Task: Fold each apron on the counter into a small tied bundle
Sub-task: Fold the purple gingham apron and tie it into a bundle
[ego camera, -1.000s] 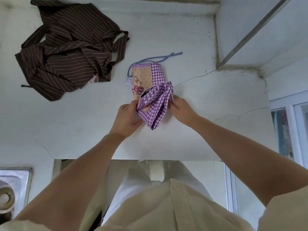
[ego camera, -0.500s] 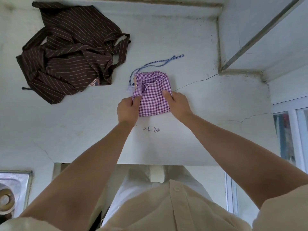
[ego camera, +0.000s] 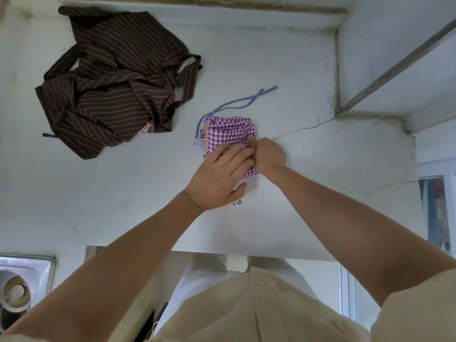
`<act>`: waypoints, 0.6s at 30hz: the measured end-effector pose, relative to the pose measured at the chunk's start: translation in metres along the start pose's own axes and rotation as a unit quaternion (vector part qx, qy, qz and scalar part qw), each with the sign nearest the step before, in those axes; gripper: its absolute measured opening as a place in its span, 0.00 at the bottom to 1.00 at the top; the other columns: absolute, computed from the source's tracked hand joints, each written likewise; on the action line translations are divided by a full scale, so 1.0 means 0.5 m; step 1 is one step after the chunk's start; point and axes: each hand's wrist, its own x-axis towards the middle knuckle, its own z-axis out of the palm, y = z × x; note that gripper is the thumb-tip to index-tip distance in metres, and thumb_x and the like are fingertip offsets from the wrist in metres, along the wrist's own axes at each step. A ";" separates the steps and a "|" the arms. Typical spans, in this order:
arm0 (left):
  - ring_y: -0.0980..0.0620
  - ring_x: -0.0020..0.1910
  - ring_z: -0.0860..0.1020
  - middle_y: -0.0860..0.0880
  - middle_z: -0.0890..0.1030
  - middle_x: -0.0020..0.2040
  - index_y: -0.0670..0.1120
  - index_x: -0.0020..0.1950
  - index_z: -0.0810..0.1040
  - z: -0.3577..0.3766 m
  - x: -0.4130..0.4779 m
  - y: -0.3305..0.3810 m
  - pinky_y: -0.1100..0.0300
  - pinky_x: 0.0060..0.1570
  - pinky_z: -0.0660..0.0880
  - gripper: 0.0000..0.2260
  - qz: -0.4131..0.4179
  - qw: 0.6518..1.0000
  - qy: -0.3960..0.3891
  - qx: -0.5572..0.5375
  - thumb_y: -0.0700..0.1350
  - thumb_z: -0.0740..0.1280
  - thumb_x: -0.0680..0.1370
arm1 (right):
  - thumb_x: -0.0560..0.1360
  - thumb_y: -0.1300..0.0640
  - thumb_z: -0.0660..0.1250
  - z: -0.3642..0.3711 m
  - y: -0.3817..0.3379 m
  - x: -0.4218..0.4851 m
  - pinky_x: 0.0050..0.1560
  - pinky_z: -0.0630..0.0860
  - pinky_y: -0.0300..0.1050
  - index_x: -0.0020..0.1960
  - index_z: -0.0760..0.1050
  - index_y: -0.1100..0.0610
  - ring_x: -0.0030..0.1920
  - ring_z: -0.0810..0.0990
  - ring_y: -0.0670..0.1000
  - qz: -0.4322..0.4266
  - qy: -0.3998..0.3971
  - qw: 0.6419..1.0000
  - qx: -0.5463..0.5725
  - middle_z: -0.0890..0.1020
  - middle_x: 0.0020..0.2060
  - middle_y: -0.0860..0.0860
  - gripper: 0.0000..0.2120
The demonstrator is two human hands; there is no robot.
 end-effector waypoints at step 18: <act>0.41 0.56 0.73 0.40 0.75 0.56 0.43 0.64 0.79 0.023 0.008 -0.096 0.52 0.54 0.70 0.30 -0.128 0.975 -0.100 -0.154 0.59 0.69 0.66 | 0.66 0.43 0.77 -0.015 0.108 0.009 0.62 0.70 0.52 0.64 0.73 0.58 0.60 0.75 0.56 -0.478 0.077 0.863 -0.143 0.77 0.59 0.53 0.33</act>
